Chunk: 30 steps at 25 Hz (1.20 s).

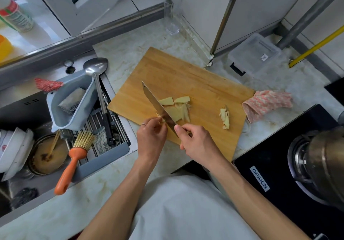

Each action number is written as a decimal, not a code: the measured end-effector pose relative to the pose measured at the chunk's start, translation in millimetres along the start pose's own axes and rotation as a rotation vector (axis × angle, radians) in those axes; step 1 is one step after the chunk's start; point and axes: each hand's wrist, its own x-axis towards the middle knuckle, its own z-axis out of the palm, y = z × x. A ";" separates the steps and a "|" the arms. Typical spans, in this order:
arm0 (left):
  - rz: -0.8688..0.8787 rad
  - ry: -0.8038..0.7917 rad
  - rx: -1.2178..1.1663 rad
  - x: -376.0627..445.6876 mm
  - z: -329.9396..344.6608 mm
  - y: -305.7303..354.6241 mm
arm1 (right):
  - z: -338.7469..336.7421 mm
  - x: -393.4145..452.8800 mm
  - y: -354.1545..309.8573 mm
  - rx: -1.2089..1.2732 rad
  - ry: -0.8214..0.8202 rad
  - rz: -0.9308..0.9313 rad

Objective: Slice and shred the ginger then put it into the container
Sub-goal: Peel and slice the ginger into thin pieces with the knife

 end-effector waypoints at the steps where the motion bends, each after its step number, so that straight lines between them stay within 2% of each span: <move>1: -0.007 -0.009 0.006 0.6 0.1 1.4 | -1.3 1.2 0.7 0.021 -0.006 0.016; 7: -0.050 -0.050 0.090 16.2 -7.6 6.0 | -5.2 6.8 8.7 0.114 -0.005 0.051; 9: 0.048 -0.145 0.111 25.4 -19.4 -0.8 | -7.1 8.5 10.1 0.115 0.008 0.050; 12: 0.318 -0.267 0.218 37.1 -30.8 -12.6 | -6.0 13.4 10.7 0.091 -0.013 0.027; 14: 0.424 -0.279 0.246 41.6 -30.3 -19.2 | -3.2 16.2 10.5 0.049 -0.037 0.002; 16: 0.450 -0.246 0.226 40.1 -28.0 -24.0 | -1.1 16.8 10.9 0.025 -0.047 -0.007; 18: 0.382 -0.172 0.158 34.8 -25.9 -23.7 | 0.0 15.2 12.8 0.045 -0.051 0.004; 20: 0.234 -0.090 0.082 27.3 -22.7 -15.9 | 1.6 12.7 14.4 0.041 -0.056 0.000; 25: -0.315 0.008 -0.154 13.1 -17.6 8.9 | 8.4 6.5 13.4 0.013 -0.035 -0.037; 30: -0.518 0.113 -0.308 8.1 -9.3 16.1 | 10.6 0.4 13.5 -0.021 -0.039 -0.088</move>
